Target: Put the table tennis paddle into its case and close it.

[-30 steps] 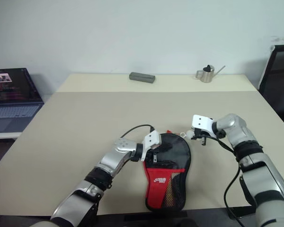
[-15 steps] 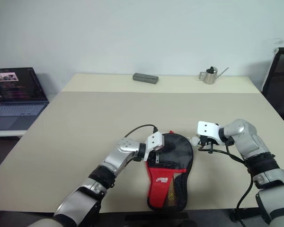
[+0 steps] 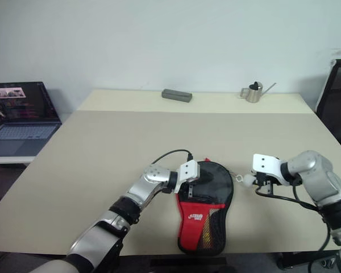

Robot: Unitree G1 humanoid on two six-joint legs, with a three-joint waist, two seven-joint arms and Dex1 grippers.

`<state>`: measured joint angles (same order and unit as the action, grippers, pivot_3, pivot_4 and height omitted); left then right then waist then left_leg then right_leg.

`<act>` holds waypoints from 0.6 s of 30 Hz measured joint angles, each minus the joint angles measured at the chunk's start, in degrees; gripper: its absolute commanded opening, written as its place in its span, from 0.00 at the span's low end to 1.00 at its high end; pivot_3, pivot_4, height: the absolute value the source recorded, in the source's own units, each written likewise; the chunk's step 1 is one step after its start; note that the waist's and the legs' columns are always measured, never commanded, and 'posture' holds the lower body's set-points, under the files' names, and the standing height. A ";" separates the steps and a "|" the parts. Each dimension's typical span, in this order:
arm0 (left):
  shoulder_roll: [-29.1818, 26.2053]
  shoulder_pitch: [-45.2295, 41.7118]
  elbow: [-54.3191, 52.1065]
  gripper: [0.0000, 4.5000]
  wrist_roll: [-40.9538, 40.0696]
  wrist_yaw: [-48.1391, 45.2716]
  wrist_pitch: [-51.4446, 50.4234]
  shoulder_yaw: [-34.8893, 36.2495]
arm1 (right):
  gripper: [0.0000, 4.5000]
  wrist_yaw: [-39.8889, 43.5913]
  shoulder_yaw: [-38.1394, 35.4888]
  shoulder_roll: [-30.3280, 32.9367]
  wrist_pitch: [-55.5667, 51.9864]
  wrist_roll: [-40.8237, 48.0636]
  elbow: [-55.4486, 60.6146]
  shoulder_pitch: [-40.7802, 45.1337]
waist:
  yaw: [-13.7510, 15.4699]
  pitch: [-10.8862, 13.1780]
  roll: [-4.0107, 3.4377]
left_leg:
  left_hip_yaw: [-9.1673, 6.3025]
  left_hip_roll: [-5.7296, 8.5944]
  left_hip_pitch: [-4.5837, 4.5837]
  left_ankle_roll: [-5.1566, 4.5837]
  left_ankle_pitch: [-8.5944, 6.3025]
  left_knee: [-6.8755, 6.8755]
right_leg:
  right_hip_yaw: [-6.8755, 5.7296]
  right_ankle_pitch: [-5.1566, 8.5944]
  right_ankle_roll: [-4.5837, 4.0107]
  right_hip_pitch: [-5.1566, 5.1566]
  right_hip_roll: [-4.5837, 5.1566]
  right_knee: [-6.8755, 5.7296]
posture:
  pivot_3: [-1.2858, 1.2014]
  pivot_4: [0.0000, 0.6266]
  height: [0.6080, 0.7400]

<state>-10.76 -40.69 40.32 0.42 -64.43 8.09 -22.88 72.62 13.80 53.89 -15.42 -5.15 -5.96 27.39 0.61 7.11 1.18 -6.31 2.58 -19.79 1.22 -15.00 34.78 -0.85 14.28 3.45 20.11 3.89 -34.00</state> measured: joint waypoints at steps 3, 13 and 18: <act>0.06 -0.27 0.56 0.96 0.06 -0.05 0.04 -0.21 | 0.00 1.15 -1.88 3.12 -1.92 2.06 5.62 -3.87 | 0.00 -0.10 0.09 | 0.01 -0.01 0.00 -0.01 -0.01 0.00 | -0.01 0.01 0.01 -0.01 0.00 0.01 | 0.52 0.24 1.00; 0.49 -0.53 1.06 0.96 0.66 -0.20 0.06 -0.37 | 0.00 2.76 -6.92 9.06 -9.40 9.55 24.30 -16.67 | 0.18 -0.22 0.25 | 0.01 -0.03 -0.01 -0.02 -0.04 0.00 | -0.04 0.05 0.05 -0.03 0.07 0.03 | 0.52 0.24 1.00; 0.81 -0.53 1.09 0.96 0.73 -0.21 0.05 -0.37 | 0.00 2.78 -8.29 11.11 -10.54 11.56 30.10 -20.67 | 0.49 -0.24 0.29 | 0.01 -0.03 -0.02 -0.05 -0.08 -0.01 | -0.06 0.10 0.13 -0.02 0.12 0.07 | 0.52 0.24 1.00</act>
<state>-9.95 -41.21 41.42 1.15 -64.64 8.14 -23.25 75.40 5.51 65.00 -25.95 6.41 24.14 6.72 1.09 6.87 1.48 -6.30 2.55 -19.80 1.17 -15.07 34.77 -0.91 14.38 3.58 20.10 4.01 -33.92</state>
